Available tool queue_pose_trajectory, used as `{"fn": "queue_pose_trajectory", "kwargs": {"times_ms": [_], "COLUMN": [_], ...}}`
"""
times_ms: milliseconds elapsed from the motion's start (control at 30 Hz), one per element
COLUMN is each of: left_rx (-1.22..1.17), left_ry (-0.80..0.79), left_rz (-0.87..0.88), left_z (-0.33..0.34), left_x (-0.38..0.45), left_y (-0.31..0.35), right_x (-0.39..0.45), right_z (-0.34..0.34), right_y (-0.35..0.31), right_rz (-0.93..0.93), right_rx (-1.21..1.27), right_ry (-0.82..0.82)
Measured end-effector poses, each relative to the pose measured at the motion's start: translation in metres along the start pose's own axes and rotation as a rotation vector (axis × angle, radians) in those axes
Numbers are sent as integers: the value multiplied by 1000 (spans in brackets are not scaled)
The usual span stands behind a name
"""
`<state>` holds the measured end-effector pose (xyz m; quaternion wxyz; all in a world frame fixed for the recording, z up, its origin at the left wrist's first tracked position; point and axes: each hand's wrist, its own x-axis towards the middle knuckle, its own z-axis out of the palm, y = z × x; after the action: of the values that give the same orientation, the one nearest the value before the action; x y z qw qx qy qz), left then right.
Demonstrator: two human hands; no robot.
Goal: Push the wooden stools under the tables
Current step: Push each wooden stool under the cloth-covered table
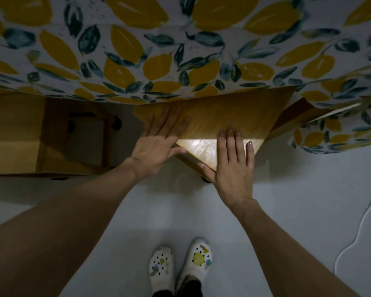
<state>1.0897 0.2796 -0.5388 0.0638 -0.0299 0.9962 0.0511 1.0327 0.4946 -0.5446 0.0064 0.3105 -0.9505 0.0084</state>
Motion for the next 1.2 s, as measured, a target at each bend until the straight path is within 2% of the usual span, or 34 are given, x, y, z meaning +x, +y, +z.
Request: {"fn": "queue_pose_trajectory", "kwargs": {"times_ms": [333,500,667,933,1200], "left_rx": [33,24,-43,78,66], "left_ry": [28,10,-3,-40,27], "left_rz": [-14,-48,-143,-177,-117], "left_z": [3,0,1,0,-6], "left_x": [-1,-7,-12,-24,2], "left_y": [9,24,77,117,164], "right_x": [-2,-4,-8,-17,-23], "right_z": [1,1,-3,-12,-17], "right_y": [7,23,78,182,237], "right_rz": [-19,-84,-243,-504,-450], "right_rx": [1,11,-28,-110,-43], "right_ry": [-31,-51,-114,-167,-146]}}
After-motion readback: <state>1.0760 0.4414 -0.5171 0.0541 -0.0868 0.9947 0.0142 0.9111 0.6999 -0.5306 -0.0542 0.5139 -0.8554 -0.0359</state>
